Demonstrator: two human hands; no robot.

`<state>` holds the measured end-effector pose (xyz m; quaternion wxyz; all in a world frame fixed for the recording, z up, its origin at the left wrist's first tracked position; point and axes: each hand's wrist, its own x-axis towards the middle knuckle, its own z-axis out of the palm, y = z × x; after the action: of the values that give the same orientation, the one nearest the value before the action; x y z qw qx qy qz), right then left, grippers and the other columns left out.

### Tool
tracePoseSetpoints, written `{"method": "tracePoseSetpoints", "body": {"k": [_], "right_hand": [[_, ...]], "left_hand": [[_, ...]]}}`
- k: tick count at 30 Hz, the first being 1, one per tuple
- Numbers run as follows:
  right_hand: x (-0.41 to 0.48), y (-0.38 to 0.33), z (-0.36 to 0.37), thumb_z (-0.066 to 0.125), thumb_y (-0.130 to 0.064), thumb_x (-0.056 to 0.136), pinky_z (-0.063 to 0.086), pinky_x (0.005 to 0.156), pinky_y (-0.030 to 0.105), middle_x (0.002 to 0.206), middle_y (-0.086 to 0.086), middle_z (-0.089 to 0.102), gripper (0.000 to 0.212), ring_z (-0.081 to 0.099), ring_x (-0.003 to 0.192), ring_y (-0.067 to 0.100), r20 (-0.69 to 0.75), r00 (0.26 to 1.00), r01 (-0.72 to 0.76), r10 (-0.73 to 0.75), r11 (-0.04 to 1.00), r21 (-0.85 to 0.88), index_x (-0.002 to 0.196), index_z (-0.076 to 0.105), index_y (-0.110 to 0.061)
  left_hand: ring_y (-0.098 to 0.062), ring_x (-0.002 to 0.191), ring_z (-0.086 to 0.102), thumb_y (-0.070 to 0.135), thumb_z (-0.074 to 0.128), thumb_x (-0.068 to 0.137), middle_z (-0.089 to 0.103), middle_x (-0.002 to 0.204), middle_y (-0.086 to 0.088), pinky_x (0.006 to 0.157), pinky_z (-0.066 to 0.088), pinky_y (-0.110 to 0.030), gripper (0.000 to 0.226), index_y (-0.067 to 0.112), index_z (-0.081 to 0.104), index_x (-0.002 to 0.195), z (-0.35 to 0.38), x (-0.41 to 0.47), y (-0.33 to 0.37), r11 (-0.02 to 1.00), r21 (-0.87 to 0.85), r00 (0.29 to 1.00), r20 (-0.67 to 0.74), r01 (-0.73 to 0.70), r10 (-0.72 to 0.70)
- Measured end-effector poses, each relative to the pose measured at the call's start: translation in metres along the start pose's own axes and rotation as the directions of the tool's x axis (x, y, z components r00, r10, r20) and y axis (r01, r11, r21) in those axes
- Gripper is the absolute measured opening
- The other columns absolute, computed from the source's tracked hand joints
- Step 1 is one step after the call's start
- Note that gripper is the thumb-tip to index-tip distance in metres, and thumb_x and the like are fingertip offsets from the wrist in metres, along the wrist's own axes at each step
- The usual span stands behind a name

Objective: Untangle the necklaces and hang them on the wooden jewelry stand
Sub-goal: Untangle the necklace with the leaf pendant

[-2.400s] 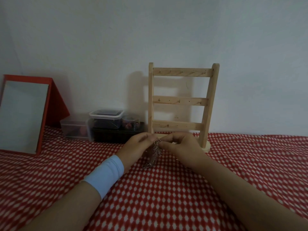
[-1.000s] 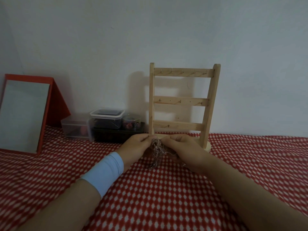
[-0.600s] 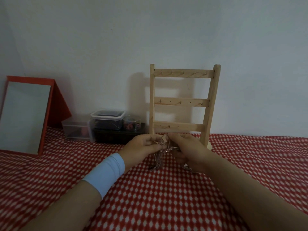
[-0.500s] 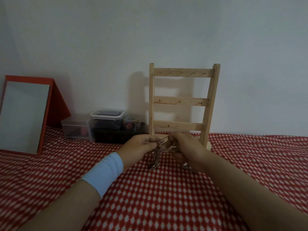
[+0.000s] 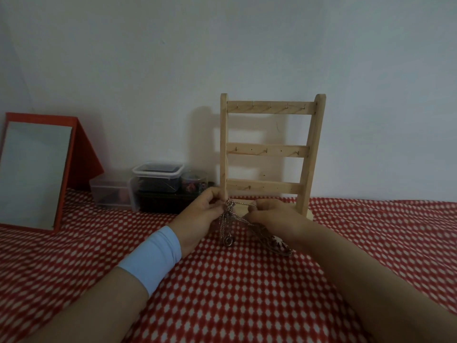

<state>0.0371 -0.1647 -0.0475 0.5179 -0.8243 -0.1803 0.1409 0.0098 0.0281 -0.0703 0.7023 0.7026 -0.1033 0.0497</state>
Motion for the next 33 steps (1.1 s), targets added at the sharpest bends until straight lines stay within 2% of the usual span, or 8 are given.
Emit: {"method": "tracePoseSetpoints", "body": {"k": [3, 7, 11, 15, 20, 23, 28, 33], "right_hand": [[0.001, 0.001, -0.002, 0.065, -0.022, 0.095, 0.050, 0.083, 0.032, 0.090, -0.001, 0.076, 0.011, 0.068, 0.088, 0.015, 0.018, 1.000, -0.017, 0.018, 0.998, -0.067, 0.085, 0.069, -0.023], [0.000, 0.000, -0.005, 0.064, -0.022, 0.098, 0.048, 0.071, 0.024, 0.088, 0.000, 0.074, 0.008, 0.067, 0.078, 0.010, 0.042, 0.999, -0.030, 0.032, 0.998, -0.052, 0.094, 0.069, -0.017], [-0.001, 0.001, -0.004, 0.062, -0.016, 0.099, 0.050, 0.062, 0.024, 0.068, -0.002, 0.071, 0.013, 0.066, 0.064, 0.010, 0.112, 0.991, -0.076, 0.077, 0.997, -0.015, 0.086, 0.062, -0.016], [-0.002, 0.000, -0.004, 0.060, -0.013, 0.099, 0.052, 0.065, 0.033, 0.079, 0.010, 0.074, 0.006, 0.066, 0.071, 0.024, 0.136, 0.987, -0.092, 0.089, 0.996, 0.018, 0.097, 0.065, -0.009], [-0.004, -0.004, -0.003, 0.052, -0.007, 0.103, 0.054, 0.052, 0.026, 0.070, 0.008, 0.072, 0.009, 0.066, 0.056, 0.016, 0.153, 0.983, -0.116, 0.098, 0.987, 0.111, 0.105, 0.060, -0.002], [-0.005, -0.005, -0.003, 0.054, -0.008, 0.103, 0.054, 0.052, 0.025, 0.070, 0.008, 0.072, 0.013, 0.066, 0.056, 0.015, 0.155, 0.983, -0.112, 0.097, 0.989, 0.093, 0.111, 0.061, -0.001], [-0.005, -0.006, -0.003, 0.054, -0.001, 0.101, 0.054, 0.052, 0.022, 0.074, 0.010, 0.069, 0.013, 0.066, 0.059, 0.015, 0.246, 0.964, -0.147, 0.097, 0.970, 0.196, 0.111, 0.062, 0.002], [-0.001, -0.004, -0.005, 0.046, 0.002, 0.104, 0.060, 0.057, 0.027, 0.079, 0.016, 0.069, 0.012, 0.068, 0.068, 0.023, 0.295, 0.950, -0.210, 0.103, 0.909, 0.360, 0.105, 0.058, 0.000]], "left_hand": [[-0.019, 0.095, 0.064, -0.001, 0.047, 0.098, 0.069, 0.095, -0.005, 0.093, 0.050, -0.032, 0.038, 0.024, 0.064, 0.076, 0.001, -0.005, 0.002, 0.949, 0.292, 0.993, 0.012, -0.115, 0.116], [-0.003, 0.095, 0.063, 0.000, 0.047, 0.099, 0.067, 0.095, 0.010, 0.093, 0.046, -0.015, 0.047, 0.035, 0.075, 0.087, 0.003, -0.008, 0.004, 0.817, 0.543, 0.979, 0.051, -0.193, 0.198], [-0.003, 0.093, 0.055, 0.008, 0.053, 0.095, 0.055, 0.096, 0.010, 0.089, 0.045, -0.020, 0.032, 0.032, 0.076, 0.095, 0.002, -0.010, 0.000, 0.596, 0.772, 0.973, 0.131, -0.219, 0.189], [-0.005, 0.098, 0.048, 0.043, 0.068, 0.086, 0.047, 0.100, 0.016, 0.087, 0.046, -0.027, 0.016, 0.036, 0.075, 0.098, 0.001, -0.010, 0.000, 0.298, 0.909, 0.952, 0.241, -0.290, 0.189], [0.007, 0.103, 0.049, 0.033, 0.083, 0.073, 0.050, 0.104, 0.022, 0.088, 0.036, -0.009, 0.012, 0.037, 0.073, 0.074, 0.005, -0.010, 0.004, 0.643, 0.748, 0.979, 0.046, -0.166, 0.200], [-0.001, 0.099, 0.059, 0.025, 0.084, 0.074, 0.061, 0.102, 0.014, 0.095, 0.048, -0.025, 0.016, 0.034, 0.070, 0.077, 0.006, -0.010, 0.010, 0.765, 0.631, 0.991, 0.055, -0.128, 0.120], [0.001, 0.095, 0.063, 0.030, 0.084, 0.073, 0.068, 0.097, 0.018, 0.096, 0.051, -0.030, 0.024, 0.048, 0.071, 0.083, 0.013, -0.012, 0.012, 0.724, 0.666, 0.984, 0.117, -0.179, 0.136], [0.001, 0.088, 0.063, 0.033, 0.080, 0.076, 0.071, 0.089, 0.019, 0.091, 0.052, -0.034, 0.004, 0.035, 0.078, 0.078, 0.010, -0.008, 0.006, 0.642, 0.723, 0.960, 0.109, -0.256, 0.259]]}}
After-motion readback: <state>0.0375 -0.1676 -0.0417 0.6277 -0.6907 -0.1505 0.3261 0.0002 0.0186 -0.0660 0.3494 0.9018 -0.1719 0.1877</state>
